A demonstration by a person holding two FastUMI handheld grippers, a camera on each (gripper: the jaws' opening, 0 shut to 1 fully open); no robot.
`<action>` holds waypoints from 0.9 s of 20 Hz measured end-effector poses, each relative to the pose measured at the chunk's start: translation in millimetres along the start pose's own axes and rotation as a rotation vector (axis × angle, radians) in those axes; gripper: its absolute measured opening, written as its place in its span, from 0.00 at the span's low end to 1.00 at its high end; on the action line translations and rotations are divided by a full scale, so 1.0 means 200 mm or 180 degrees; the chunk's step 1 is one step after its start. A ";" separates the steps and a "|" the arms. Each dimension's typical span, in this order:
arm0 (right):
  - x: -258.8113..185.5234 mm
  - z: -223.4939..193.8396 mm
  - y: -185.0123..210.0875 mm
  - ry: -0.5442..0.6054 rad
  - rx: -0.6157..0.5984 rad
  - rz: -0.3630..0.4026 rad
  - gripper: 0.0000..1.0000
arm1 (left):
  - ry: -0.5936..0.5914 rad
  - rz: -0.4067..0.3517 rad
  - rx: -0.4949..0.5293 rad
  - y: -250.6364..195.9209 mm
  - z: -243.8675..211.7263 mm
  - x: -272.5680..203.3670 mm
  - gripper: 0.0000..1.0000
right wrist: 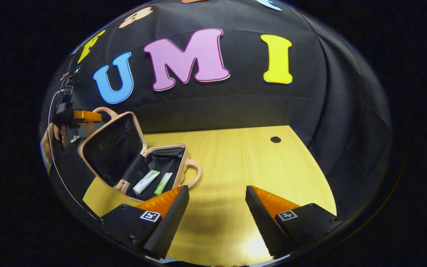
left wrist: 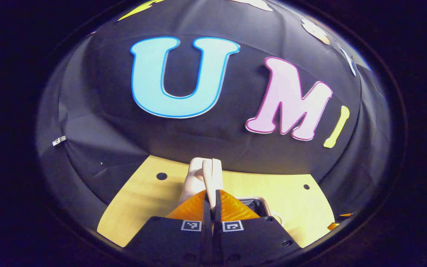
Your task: First open the suitcase, pack the skin care products into it, and then close the suitcase.
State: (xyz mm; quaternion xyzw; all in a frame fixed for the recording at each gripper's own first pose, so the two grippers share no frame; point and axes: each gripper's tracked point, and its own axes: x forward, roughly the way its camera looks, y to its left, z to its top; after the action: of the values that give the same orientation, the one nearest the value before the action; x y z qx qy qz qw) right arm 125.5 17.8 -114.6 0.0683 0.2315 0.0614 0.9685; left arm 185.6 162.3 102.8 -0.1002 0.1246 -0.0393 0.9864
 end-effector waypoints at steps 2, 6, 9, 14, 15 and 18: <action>0.00 0.03 -0.05 -0.0045 0.0040 0.0028 0.97 | 0.0061 -0.0188 -0.0182 -0.31 -0.11 -0.01 0.06; 0.04 0.05 -0.12 -0.0028 0.0113 0.0114 0.97 | 0.0467 -0.0525 -0.0460 -0.73 -0.57 0.17 0.06; 0.05 0.05 -0.16 0.0012 0.0141 0.0194 0.97 | 0.0908 -0.0517 -0.0444 -0.87 -0.92 0.32 0.06; 0.03 0.07 -0.18 -0.0012 0.0075 0.0212 0.97 | 0.1214 -0.0255 -0.0015 -0.88 -1.11 0.37 0.13; 0.04 0.08 -0.19 -0.0032 0.0078 0.0198 0.97 | 0.1163 -0.0242 0.0065 -0.88 -1.08 0.36 0.17; 0.01 0.11 -0.22 -0.0109 0.0075 0.0103 0.97 | 0.0943 -0.0430 0.0011 -0.98 -1.00 0.30 0.42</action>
State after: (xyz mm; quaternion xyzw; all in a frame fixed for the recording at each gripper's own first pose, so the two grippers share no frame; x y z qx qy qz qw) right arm 141.1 -26.8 -102.1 0.0845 0.2144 0.0731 0.9703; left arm 181.9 -72.9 -60.3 -0.0998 0.2617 -0.1201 0.9525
